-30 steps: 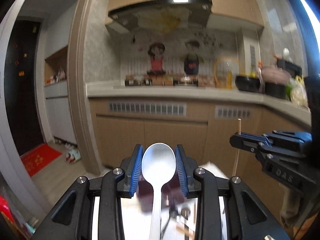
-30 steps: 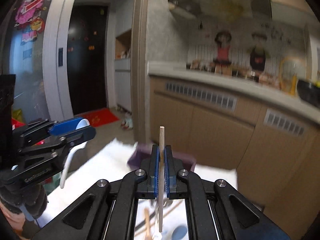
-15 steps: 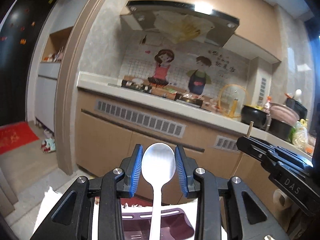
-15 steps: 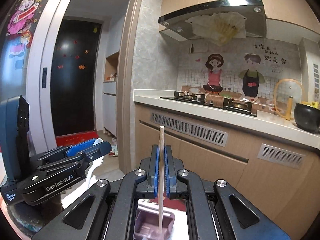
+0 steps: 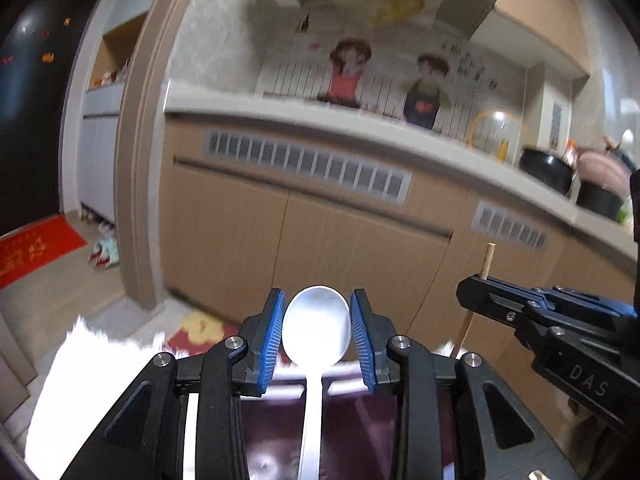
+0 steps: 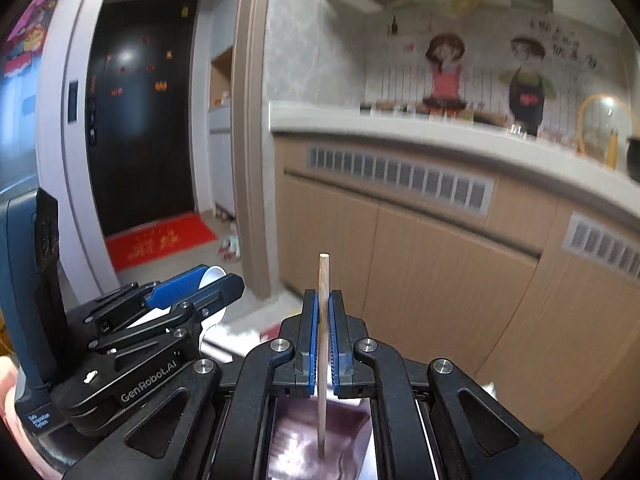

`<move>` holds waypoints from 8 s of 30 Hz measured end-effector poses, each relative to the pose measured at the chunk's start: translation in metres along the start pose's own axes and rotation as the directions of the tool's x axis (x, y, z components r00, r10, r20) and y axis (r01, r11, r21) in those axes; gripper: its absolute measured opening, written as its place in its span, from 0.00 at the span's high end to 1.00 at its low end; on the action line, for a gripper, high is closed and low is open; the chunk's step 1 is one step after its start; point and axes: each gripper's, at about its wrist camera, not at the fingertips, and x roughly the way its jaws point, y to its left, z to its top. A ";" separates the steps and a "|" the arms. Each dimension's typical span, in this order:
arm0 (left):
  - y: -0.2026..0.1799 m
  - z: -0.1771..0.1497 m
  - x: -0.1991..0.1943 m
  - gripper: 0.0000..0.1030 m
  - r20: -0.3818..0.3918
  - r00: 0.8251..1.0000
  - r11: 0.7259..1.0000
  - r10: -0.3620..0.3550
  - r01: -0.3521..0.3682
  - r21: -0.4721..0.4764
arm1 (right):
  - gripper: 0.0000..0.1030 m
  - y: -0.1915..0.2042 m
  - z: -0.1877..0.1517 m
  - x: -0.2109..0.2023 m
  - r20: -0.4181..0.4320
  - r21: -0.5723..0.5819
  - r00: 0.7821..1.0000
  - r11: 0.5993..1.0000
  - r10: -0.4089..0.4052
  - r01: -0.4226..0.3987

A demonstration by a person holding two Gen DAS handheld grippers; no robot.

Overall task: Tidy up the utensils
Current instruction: 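Open the right gripper over the caddy while the left gripper releases the white spoon, then grasp the light wooden spoon with the right gripper while the left grasps the dark brown spoon, then lift the wooden spoon and dark brown spoon with both grippers toward the caddy, then drop the dark brown spoon from the left gripper while the right drops the wooden spoon into the caddy, then grasp the blue-grey spoon with the right gripper while the left moves toward the metal spoons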

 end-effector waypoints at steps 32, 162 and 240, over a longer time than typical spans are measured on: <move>0.010 -0.137 -0.143 0.31 -0.402 0.912 0.983 0.084 -0.011 0.181 | 0.62 0.044 -0.163 -0.065 -0.362 0.051 0.926 0.994 0.106 -0.094; 0.015 -0.104 -0.087 0.72 -0.439 0.885 0.980 0.156 -0.081 0.184 | 0.87 0.051 -0.111 -0.165 -0.189 -0.014 0.982 0.999 0.029 -0.032; 0.022 -0.148 -0.114 0.21 -0.458 0.888 0.994 0.050 0.001 0.110 | 0.57 0.063 -0.152 0.023 -0.464 -0.089 0.885 0.992 0.035 -0.086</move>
